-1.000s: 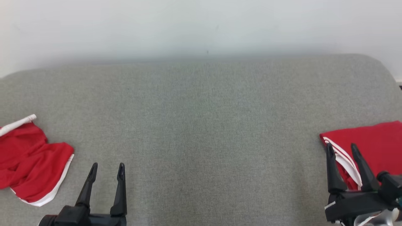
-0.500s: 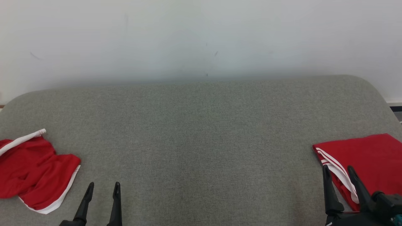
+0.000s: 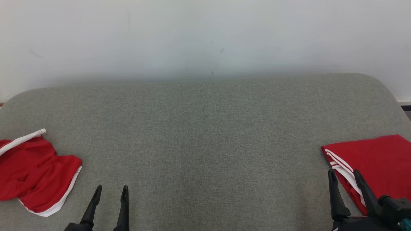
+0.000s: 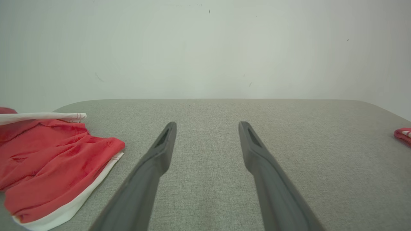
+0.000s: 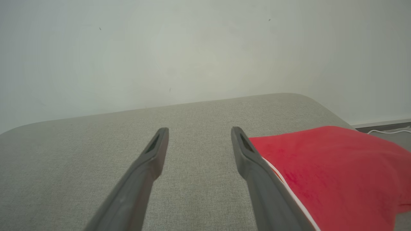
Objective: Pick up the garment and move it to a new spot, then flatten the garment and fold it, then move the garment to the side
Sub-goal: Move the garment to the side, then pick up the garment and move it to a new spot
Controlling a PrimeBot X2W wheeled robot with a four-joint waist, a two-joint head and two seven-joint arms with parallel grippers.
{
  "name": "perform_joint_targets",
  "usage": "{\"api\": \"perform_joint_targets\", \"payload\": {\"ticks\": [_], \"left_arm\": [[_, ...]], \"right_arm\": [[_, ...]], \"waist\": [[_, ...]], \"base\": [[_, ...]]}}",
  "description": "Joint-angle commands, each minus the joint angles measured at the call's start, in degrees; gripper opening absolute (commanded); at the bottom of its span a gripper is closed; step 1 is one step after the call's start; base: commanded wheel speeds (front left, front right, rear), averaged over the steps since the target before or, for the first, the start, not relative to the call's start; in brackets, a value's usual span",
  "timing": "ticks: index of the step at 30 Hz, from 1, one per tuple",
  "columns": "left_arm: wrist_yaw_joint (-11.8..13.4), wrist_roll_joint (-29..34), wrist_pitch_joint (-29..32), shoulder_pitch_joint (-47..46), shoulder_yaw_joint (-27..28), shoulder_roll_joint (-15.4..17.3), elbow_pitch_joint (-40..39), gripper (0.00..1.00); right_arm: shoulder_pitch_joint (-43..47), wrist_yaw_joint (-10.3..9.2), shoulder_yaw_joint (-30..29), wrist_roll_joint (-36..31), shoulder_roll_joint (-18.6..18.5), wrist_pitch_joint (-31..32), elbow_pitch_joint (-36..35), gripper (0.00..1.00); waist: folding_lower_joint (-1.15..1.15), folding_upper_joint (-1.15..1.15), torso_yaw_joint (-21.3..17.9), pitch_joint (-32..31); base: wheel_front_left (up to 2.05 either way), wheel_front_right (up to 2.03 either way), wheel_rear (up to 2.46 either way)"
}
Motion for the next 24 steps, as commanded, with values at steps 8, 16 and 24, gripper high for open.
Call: {"api": "perform_joint_targets", "payload": {"ticks": [8,16,24], "left_arm": [[0.5,-0.3,-0.1,-0.5,-0.3,0.5,0.1,1.00],[0.9,-0.5,-0.2,-0.7,-0.5,0.5,0.4,1.00],[0.6,-1.6,-0.3,-1.8,-0.6,0.2,0.5,1.00]], "right_arm": [[0.0,-0.06,0.0,-0.3,0.0,-0.1,-0.1,1.00],[0.0,-0.06,-0.1,0.0,0.1,0.2,0.6,1.00],[0.9,-0.05,-0.8,0.3,0.0,0.1,0.4,1.00]], "waist": [[0.00,0.00,0.0,0.3],[0.00,0.00,0.2,0.1],[0.00,0.00,2.9,0.1]], "base": [[0.00,0.00,0.00],[0.00,0.00,0.00],[0.00,0.00,0.00]]}}
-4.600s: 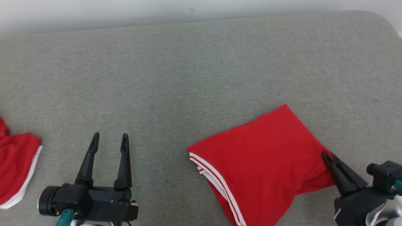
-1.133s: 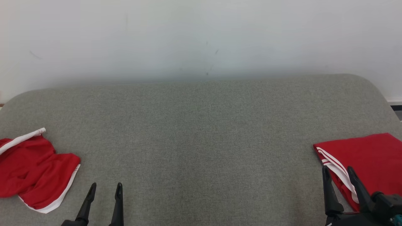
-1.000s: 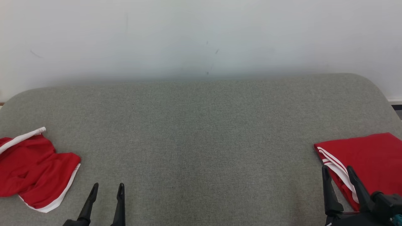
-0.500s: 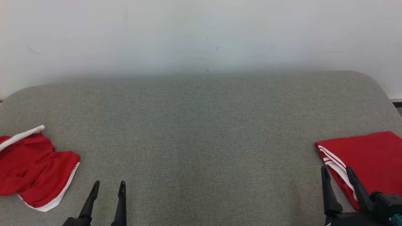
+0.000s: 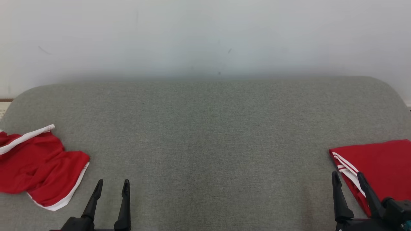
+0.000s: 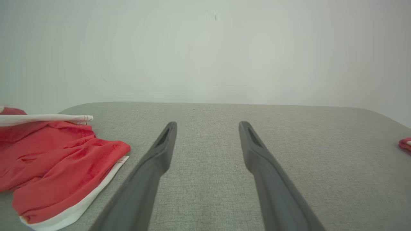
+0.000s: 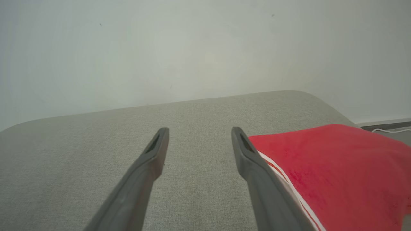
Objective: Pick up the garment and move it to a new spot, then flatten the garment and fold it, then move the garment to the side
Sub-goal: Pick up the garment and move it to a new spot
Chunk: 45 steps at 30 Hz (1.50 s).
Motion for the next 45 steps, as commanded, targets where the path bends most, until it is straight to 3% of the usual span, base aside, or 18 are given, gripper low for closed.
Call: {"api": "perform_joint_targets", "payload": {"ticks": [1,15,22,45], "left_arm": [[-0.1,-0.7,-0.3,-0.8,0.3,0.2,0.1,1.00],[1.0,-1.3,-0.7,0.7,1.7,-0.5,-1.8,1.00],[1.2,-1.6,-0.8,1.6,2.7,-0.6,-2.1,1.00],[0.6,-1.4,-0.8,2.3,5.2,-1.5,-2.7,1.00]], "right_arm": [[0.9,-0.05,-0.3,0.2,0.1,0.0,-0.5,1.00],[-0.7,-0.05,4.2,-0.3,-1.1,0.9,-2.1,1.00],[-1.0,-0.05,6.7,0.3,-0.7,1.3,-2.1,1.00],[-1.0,-0.05,8.3,0.6,-0.5,1.0,-1.1,1.00]], "waist": [[0.00,0.00,2.7,0.2],[0.00,0.00,17.5,0.6],[0.00,0.00,22.8,0.3],[0.00,0.00,24.6,0.4]], "base": [[0.00,0.00,0.00],[0.00,0.00,0.00],[0.00,0.00,0.00],[0.00,0.00,0.00]]}}
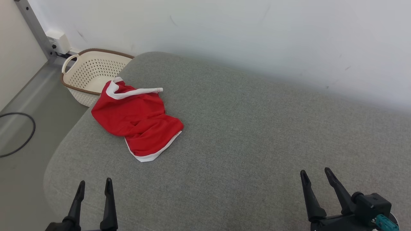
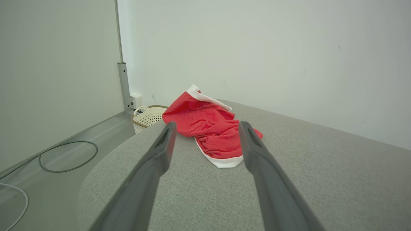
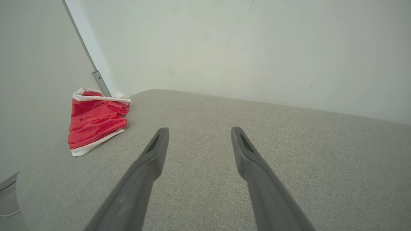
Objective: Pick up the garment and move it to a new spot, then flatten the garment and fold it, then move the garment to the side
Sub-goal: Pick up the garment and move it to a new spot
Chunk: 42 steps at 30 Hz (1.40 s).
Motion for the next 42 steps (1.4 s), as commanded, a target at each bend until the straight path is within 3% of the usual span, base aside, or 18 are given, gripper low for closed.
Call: {"api": "perform_joint_targets", "payload": {"ticks": [1,8,13,17,21,27,33,42], "left_arm": [[0.0,0.3,-0.2,0.6,0.3,-0.1,-0.5,1.00],[1.0,1.1,0.5,-4.8,2.0,1.6,-6.9,1.00],[1.5,2.1,4.5,-13.7,4.9,5.7,-14.3,1.00],[0.8,1.7,9.6,-22.1,6.6,9.1,-14.4,1.00],[-0.9,-0.6,14.5,-30.0,7.7,11.8,-7.2,1.00],[-3.6,-4.8,20.9,-37.8,7.1,12.6,11.7,1.00],[-6.4,-9.8,25.1,-41.8,6.9,10.4,31.1,1.00],[-8.6,-14.3,24.2,-43.9,8.2,7.9,46.9,1.00]], "right_arm": [[0.3,-0.04,-0.1,0.0,0.0,-0.2,-0.1,1.00],[0.0,-0.04,-0.3,0.1,0.0,0.4,-0.5,1.00],[-0.8,-0.04,0.0,-0.1,-0.6,0.8,-1.0,1.00],[-1.3,-0.04,0.6,0.0,-1.2,1.0,-1.5,1.00],[-2.8,-0.04,1.4,0.1,-2.1,0.9,-2.5,1.00],[-4.7,-0.04,2.5,0.8,-3.6,0.9,-3.2,1.00],[-7.8,-0.04,3.4,1.6,-5.7,1.1,-4.1,1.00],[-10.8,-0.04,3.6,2.4,-7.7,1.5,-4.7,1.00]], "waist": [[0.00,-0.01,0.0,0.0],[0.00,-0.01,0.0,0.7],[0.00,-0.01,-1.5,1.3],[0.00,-0.01,-3.8,2.6],[0.00,-0.01,-6.6,5.2],[0.00,-0.01,-10.4,10.1],[0.00,-0.01,-13.7,16.0],[0.00,-0.01,-15.8,20.9]], "base": [[0.00,0.00,0.00],[0.00,0.00,0.00],[0.00,0.00,0.00],[0.00,0.00,0.00],[0.00,0.00,0.00],[0.00,0.00,0.00],[0.00,0.00,0.00],[0.00,0.00,0.00]]}}
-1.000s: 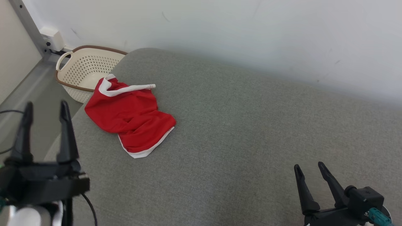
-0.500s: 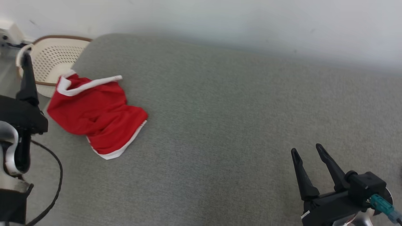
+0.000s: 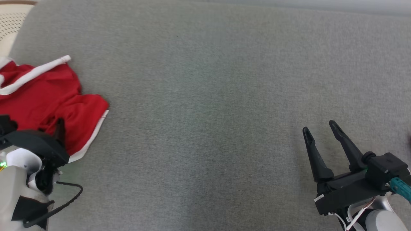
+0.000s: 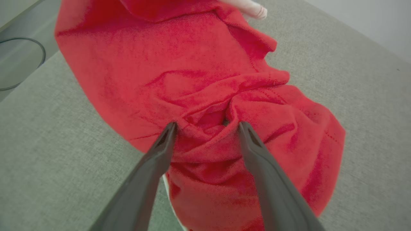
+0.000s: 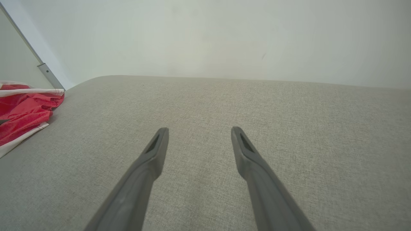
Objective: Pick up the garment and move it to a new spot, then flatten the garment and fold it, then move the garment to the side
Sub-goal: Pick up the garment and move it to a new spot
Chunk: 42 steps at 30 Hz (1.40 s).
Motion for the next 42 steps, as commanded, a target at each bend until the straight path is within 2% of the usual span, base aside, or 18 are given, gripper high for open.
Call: {"api": "perform_joint_targets", "payload": {"ticks": [1,8,9,10,11,13,18,26,32,42], "left_arm": [[-0.2,-0.9,-0.9,-0.8,0.5,0.3,2.6,1.00],[-1.1,-3.0,-1.6,-1.8,1.6,-0.6,10.2,1.00],[-1.3,-3.2,-1.5,-2.0,1.5,-0.8,11.2,0.76],[-1.5,-3.2,-2.3,-2.3,1.5,-0.9,11.9,0.42],[-1.7,-2.9,-3.2,-2.8,1.3,-0.7,12.3,0.00],[-1.6,-2.1,-5.8,-3.9,0.9,-0.1,12.4,0.00],[1.3,1.8,-16.0,-7.1,-0.6,3.2,10.4,0.00],[3.2,5.1,-22.8,-7.9,-2.8,3.3,1.6,0.00],[5.7,6.4,-24.3,-2.5,-3.4,1.5,-11.9,0.00],[12.3,9.9,-22.5,14.2,-6.2,-2.0,-41.5,0.00]], "right_arm": [[-0.8,-0.04,0.1,0.5,-0.5,0.0,-0.1,1.00],[-1.5,-0.04,-0.3,1.1,-0.5,-0.5,0.5,1.00],[-1.4,-0.04,-0.4,1.2,-0.5,-0.7,0.6,1.00],[-1.3,-0.04,-0.5,1.4,-0.4,-0.8,0.7,1.00],[-1.2,-0.04,-0.7,1.4,-0.3,-0.8,0.9,1.00],[-1.0,-0.04,-0.9,1.4,-0.1,-1.0,1.0,1.00],[-0.4,-0.04,-1.3,1.1,1.0,-1.8,2.0,1.00],[1.2,-0.04,-2.3,0.8,3.1,-2.7,3.7,1.00],[2.2,-0.04,-3.5,0.3,4.5,-3.1,4.2,1.00],[3.1,-0.04,-4.4,-0.1,6.4,-3.6,4.7,1.00]], "waist": [[-0.01,-0.01,-2.6,3.1],[-0.01,-0.01,-3.7,3.8],[-0.01,-0.01,-3.8,3.7],[-0.01,-0.01,-3.8,3.7],[-0.01,-0.01,-3.8,3.5],[-0.01,-0.01,-3.6,3.0],[-0.01,-0.01,-3.0,-0.3],[-0.01,-0.01,-2.4,-6.1],[-0.01,-0.01,-2.5,-8.6],[-0.01,-0.01,-4.9,-10.4]], "base": [[0.00,0.00,0.00],[0.00,0.00,0.00],[0.00,0.00,0.00],[0.00,0.00,0.00],[0.00,0.00,0.00],[0.00,0.00,0.00],[0.00,0.00,0.00],[0.00,0.00,0.00],[0.00,0.00,0.00],[0.00,0.00,0.00]]}}
